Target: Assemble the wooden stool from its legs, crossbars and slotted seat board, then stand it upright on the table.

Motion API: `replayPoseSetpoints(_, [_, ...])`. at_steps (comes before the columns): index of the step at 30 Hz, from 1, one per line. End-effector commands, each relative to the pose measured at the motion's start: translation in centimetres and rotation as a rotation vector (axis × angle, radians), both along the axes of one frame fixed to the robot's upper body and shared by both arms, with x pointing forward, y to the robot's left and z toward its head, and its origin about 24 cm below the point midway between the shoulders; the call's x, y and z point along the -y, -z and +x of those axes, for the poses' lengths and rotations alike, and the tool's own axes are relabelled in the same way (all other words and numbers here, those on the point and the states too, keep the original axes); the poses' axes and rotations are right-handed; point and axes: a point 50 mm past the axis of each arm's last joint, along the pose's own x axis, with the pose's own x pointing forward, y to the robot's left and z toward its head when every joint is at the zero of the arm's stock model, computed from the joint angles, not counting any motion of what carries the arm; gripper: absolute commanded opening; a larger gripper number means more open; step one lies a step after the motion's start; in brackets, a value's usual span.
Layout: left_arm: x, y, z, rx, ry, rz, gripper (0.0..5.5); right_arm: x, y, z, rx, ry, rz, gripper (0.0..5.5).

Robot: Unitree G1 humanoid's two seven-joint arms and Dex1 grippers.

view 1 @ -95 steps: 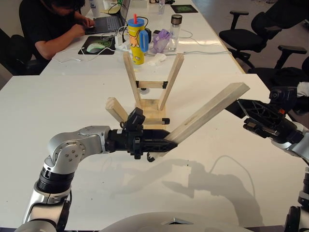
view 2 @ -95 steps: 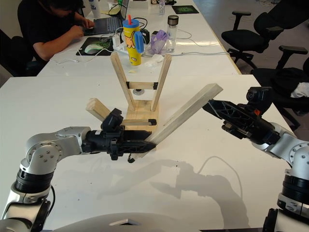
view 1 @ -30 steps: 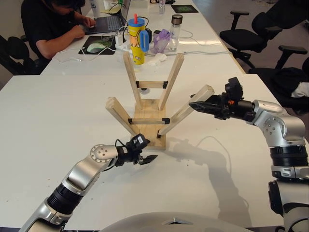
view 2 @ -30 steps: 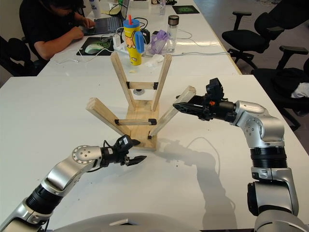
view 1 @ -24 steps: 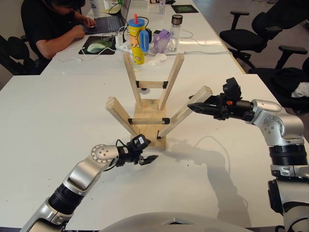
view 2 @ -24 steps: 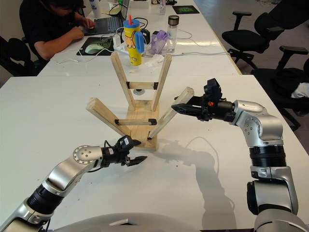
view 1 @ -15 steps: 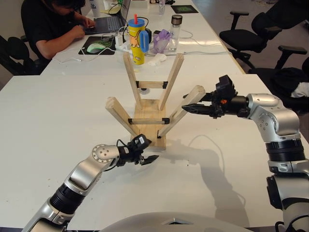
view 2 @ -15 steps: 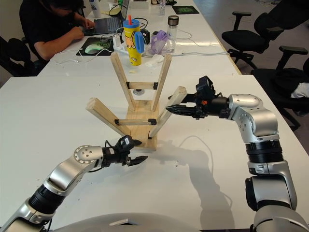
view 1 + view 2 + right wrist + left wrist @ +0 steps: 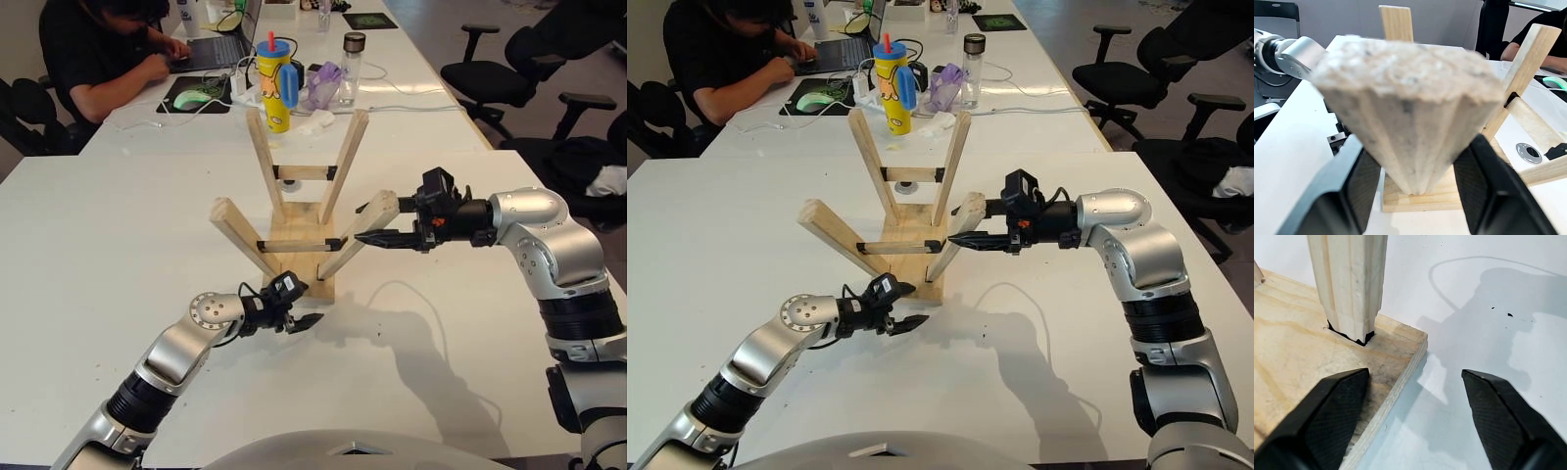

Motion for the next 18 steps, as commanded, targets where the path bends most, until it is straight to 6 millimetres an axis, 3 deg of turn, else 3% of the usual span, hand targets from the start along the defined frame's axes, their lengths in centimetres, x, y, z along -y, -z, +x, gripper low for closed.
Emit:
replayPoseSetpoints(1, [-0.4, 2.0, -0.7, -0.098, -0.017, 0.057, 3.52, -1.5, 4.3, -0.8, -0.143, -0.005, -0.108, 2.05])
replayPoseSetpoints(6, [-0.2, 2.2, -0.7, -0.101, -0.012, 0.057, 3.52, -2.2, 4.6, -0.7, -0.155, 0.011, -0.112, 2.05])
replayPoseSetpoints(13, [0.1, 2.6, -0.9, -0.11, -0.014, 0.052, 3.52, -2.4, 4.8, 1.3, -0.166, 0.152, -0.094, 2.05])
replayPoseSetpoints(18, [0.0, 2.8, -0.7, -0.092, -0.033, 0.054, 3.52, -3.7, 5.3, -0.5, -0.167, 0.005, -0.129, 2.05])
